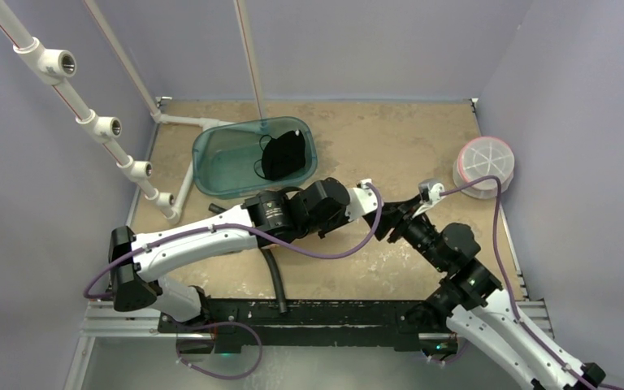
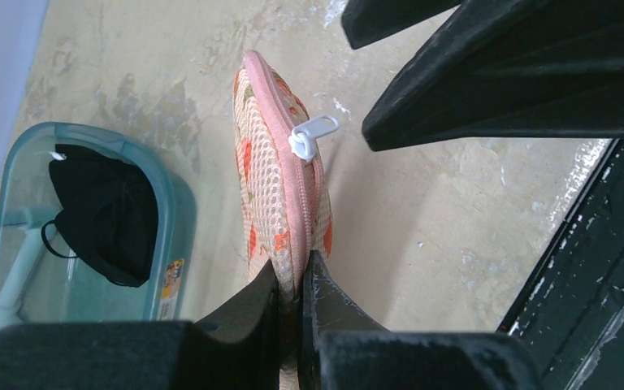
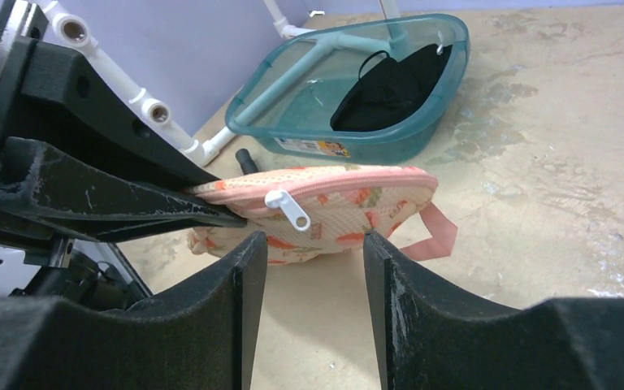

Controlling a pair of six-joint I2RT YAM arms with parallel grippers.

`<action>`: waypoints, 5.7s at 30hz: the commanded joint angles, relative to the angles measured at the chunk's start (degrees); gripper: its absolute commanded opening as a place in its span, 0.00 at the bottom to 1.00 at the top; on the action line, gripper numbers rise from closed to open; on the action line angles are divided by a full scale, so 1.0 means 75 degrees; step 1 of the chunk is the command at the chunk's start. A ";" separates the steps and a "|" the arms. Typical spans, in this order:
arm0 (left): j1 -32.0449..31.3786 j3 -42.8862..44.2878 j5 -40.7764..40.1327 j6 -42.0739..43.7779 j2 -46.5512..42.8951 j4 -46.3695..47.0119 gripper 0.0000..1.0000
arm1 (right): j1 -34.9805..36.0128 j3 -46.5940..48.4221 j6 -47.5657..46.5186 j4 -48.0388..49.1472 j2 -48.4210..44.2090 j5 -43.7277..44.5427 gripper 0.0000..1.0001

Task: Unzip the laundry bag and remove the bra
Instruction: Unzip the laundry bag at the center of the board.

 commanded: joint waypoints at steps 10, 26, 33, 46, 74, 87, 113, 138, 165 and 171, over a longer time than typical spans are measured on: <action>0.0053 -0.0808 -0.0024 0.0310 -0.0888 0.0891 0.00 | -0.0007 -0.0371 0.1365 0.1778 0.0142 -0.1195 0.58; 0.0050 -0.3272 0.0331 0.1802 -0.3410 0.3076 0.00 | -0.0072 -0.1286 0.4775 0.5025 0.0928 -0.2480 0.51; 0.0050 -0.3404 0.0515 0.1946 -0.3515 0.3449 0.00 | -0.0156 -0.1021 0.5010 0.5730 0.1755 -0.3024 0.50; 0.0044 -0.3341 0.0671 0.1883 -0.3550 0.3383 0.00 | -0.0187 -0.0880 0.5029 0.6100 0.2247 -0.3098 0.55; 0.0033 -0.3295 0.0841 0.1789 -0.3512 0.3459 0.00 | -0.0230 -0.0895 0.5542 0.6947 0.2807 -0.3196 0.33; 0.0044 -0.3279 0.0821 0.1788 -0.3505 0.3460 0.00 | -0.0224 -0.0964 0.5536 0.6967 0.2738 -0.3208 0.14; 0.0037 -0.3487 0.0787 0.1748 -0.3329 0.3546 0.00 | -0.0230 0.1185 0.1069 0.0529 0.1542 0.0633 0.00; -0.0645 -0.5338 -0.0741 0.0424 -0.3551 0.6641 0.53 | -0.0230 0.0629 0.0213 0.0601 0.0784 -0.0127 0.00; -0.1151 -0.4340 -0.1490 -0.2003 -0.3046 0.5736 0.90 | -0.0229 0.0172 0.0296 0.0329 0.0184 -0.0443 0.00; -0.1158 -0.3990 -0.1054 -0.2374 -0.2464 0.5883 0.92 | -0.0230 0.0069 0.0326 0.0379 0.0173 -0.0488 0.00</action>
